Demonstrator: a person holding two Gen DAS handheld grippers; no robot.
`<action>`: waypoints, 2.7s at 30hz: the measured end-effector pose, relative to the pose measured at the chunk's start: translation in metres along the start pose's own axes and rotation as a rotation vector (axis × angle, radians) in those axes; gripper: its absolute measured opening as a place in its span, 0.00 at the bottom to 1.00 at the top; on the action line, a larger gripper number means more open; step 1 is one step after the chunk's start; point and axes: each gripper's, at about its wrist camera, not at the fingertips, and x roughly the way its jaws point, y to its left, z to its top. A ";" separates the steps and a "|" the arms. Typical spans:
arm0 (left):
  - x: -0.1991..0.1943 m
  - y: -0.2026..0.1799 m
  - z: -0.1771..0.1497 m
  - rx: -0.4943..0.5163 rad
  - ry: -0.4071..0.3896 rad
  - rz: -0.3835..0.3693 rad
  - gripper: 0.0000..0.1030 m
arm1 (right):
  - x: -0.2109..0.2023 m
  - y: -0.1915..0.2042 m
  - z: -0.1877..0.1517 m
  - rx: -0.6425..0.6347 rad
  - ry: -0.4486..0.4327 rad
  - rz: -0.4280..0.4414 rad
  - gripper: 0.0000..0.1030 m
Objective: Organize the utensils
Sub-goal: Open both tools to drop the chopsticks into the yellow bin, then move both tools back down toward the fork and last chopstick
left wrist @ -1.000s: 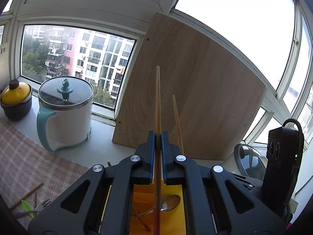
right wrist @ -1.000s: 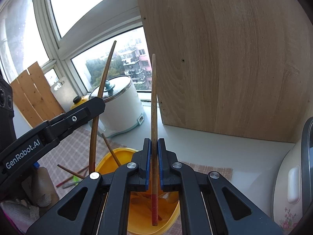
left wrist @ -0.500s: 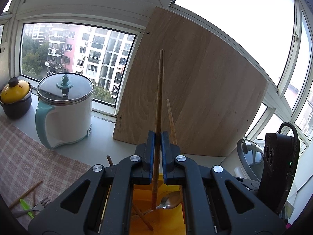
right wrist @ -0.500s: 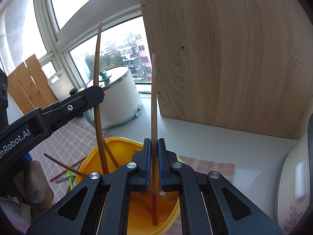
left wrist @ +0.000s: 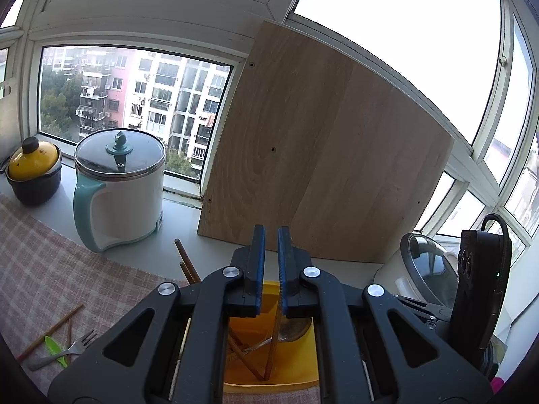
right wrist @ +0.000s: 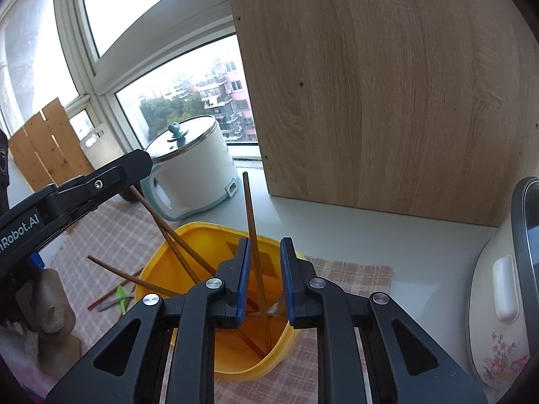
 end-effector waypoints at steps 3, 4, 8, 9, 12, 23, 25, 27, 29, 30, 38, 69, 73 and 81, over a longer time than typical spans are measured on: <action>-0.007 0.000 -0.001 0.006 0.004 0.000 0.05 | -0.007 0.002 -0.003 0.004 -0.007 -0.007 0.15; -0.009 0.000 -0.002 0.008 0.005 0.001 0.05 | -0.009 0.003 -0.005 0.006 -0.009 -0.008 0.15; -0.022 0.002 -0.005 0.016 0.017 0.001 0.05 | -0.019 0.007 -0.009 0.009 -0.013 -0.013 0.15; -0.025 0.002 -0.006 0.019 0.021 0.000 0.05 | -0.022 0.009 -0.011 0.009 -0.014 -0.015 0.16; -0.037 0.004 -0.010 0.038 0.039 0.003 0.06 | -0.032 0.015 -0.016 0.011 -0.026 -0.017 0.23; -0.081 0.043 -0.024 0.122 0.105 -0.002 0.25 | -0.060 0.049 -0.033 0.010 -0.068 -0.041 0.61; -0.089 0.057 -0.024 0.134 0.123 0.001 0.25 | -0.063 0.056 -0.036 0.021 -0.082 -0.050 0.69; -0.095 0.075 -0.022 0.148 0.142 0.010 0.25 | -0.064 0.064 -0.039 0.030 -0.080 -0.054 0.69; -0.101 0.096 -0.021 0.162 0.160 0.021 0.25 | -0.064 0.073 -0.042 0.033 -0.073 -0.054 0.71; -0.102 0.106 -0.020 0.170 0.173 0.026 0.25 | -0.063 0.077 -0.044 0.034 -0.069 -0.056 0.72; -0.093 0.187 -0.027 0.211 0.329 0.031 0.25 | -0.047 0.114 -0.059 0.035 -0.021 -0.076 0.73; 0.006 0.229 -0.096 0.391 0.700 -0.056 0.25 | 0.076 0.207 -0.111 -0.143 0.338 0.006 0.63; 0.016 0.222 -0.094 0.399 0.696 -0.070 0.25 | 0.086 0.203 -0.115 -0.124 0.355 0.006 0.63; 0.039 0.209 -0.096 0.419 0.693 -0.055 0.25 | 0.083 0.194 -0.120 -0.082 0.353 -0.006 0.62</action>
